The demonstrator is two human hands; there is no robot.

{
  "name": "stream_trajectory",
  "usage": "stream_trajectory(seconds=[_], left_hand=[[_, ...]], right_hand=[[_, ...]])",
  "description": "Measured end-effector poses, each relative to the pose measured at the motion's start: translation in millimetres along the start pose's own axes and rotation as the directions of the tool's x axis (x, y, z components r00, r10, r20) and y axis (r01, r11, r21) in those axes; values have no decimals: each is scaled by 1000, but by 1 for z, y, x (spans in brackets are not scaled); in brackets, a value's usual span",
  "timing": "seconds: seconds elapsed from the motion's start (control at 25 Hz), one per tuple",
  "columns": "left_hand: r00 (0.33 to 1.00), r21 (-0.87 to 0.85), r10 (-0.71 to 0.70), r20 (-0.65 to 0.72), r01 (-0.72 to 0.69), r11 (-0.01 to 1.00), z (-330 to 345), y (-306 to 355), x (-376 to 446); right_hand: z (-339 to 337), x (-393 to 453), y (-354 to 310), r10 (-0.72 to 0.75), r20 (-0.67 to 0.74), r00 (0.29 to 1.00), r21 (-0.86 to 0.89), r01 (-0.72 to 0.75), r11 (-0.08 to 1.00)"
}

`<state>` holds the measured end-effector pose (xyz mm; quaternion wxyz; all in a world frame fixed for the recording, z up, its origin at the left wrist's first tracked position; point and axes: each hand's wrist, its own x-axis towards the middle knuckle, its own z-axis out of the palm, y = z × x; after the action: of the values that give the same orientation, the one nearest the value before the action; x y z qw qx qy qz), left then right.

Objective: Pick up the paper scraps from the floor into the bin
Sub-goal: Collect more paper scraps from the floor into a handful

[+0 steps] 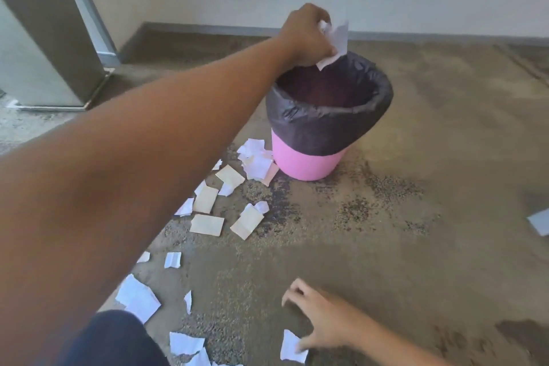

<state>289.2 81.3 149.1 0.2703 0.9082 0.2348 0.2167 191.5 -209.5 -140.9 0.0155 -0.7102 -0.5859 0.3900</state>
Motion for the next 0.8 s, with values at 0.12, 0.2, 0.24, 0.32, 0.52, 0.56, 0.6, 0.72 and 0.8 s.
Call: stream_trajectory(seconds=[0.12,0.2,0.24,0.32,0.52,0.56,0.6,0.72,0.8], left_hand=[[989,162,38,145,-62,985,28,-9,5],[985,202,33,170,-68,977,40,-20,4],[987,203,11,159,-44,978,43,-26,1],[995,206,-42,85,24,978,45,-41,-11],[996,192,56,-75,-41,981,46,-107,-86],[997,221,82,-10,-78,972,42,-126,-103],[994,257,90,61,-103,961,37,-146,-118],[970,322,52,237,-129,938,16,-198,-161],[939,343,0,343,-125,931,4,-215,-189]], right_hand=[[5,-5,-1,-71,-46,996,-170,62,983],[1,-5,-2,-122,-43,992,-140,115,984],[0,-5,-2,-157,-39,987,-139,150,979],[-2,-4,-2,-207,-12,978,-167,202,965],[13,-3,3,-250,19,968,-184,249,951],[14,-3,5,-238,21,971,-122,239,963],[14,-1,8,-210,24,977,-47,211,976],[3,13,10,-78,-34,996,182,83,980],[-19,31,5,-5,-141,990,276,44,960]])
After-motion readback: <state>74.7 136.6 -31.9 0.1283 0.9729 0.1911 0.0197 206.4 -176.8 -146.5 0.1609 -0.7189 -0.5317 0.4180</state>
